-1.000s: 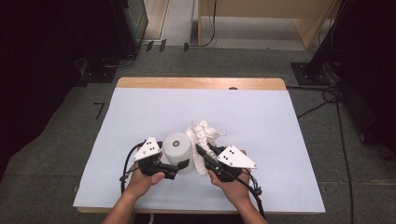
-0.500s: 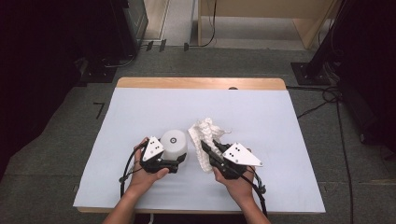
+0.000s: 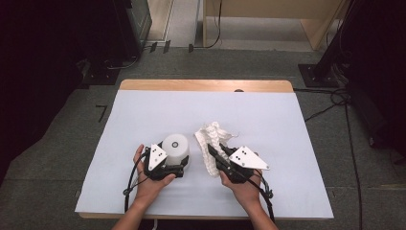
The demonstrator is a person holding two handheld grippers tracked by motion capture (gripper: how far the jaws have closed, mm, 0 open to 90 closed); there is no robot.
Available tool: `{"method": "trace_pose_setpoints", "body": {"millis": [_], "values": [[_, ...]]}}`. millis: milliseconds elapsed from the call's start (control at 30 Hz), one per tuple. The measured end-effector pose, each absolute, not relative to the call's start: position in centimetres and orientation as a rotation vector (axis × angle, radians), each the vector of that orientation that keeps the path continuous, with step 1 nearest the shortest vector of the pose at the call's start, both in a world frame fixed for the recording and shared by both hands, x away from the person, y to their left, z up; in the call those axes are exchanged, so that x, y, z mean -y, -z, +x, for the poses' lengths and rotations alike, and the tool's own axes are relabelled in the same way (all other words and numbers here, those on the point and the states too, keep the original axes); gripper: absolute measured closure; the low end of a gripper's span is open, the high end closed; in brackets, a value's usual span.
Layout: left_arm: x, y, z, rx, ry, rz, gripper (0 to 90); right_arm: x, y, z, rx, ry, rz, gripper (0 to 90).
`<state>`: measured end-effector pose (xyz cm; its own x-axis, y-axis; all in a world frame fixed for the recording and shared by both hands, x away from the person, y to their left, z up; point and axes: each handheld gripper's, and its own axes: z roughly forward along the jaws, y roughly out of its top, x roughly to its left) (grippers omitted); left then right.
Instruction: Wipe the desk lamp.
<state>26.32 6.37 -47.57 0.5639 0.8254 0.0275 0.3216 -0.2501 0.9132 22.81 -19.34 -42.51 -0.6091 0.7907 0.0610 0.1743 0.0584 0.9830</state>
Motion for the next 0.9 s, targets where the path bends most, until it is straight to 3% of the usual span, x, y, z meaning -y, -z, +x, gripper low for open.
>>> {"method": "trace_pose_setpoints", "body": {"millis": [167, 333, 533, 900], "values": [[-4.4, 47.7, 25.9, -1.111, -0.738, 1.813, 1.1, 19.2, 42.7, 22.9, -1.843, -1.58, 0.964, 74.2], [-4.2, 47.6, 25.6, -1.09, -0.758, 1.82, 7.1, 19.2, 42.9, 22.9, -1.847, -1.576, 0.968, 74.1], [-5.9, 46.9, 26.2, -0.984, -0.591, 1.804, 8.5, 19.0, 42.7, 22.8, -1.848, -1.586, 0.961, 74.2], [-6.3, 44.3, 25.4, -0.634, -0.253, 1.78, 8.5, 18.4, 41.7, 21.9, -1.842, -1.629, 0.903, 74.3]]}}
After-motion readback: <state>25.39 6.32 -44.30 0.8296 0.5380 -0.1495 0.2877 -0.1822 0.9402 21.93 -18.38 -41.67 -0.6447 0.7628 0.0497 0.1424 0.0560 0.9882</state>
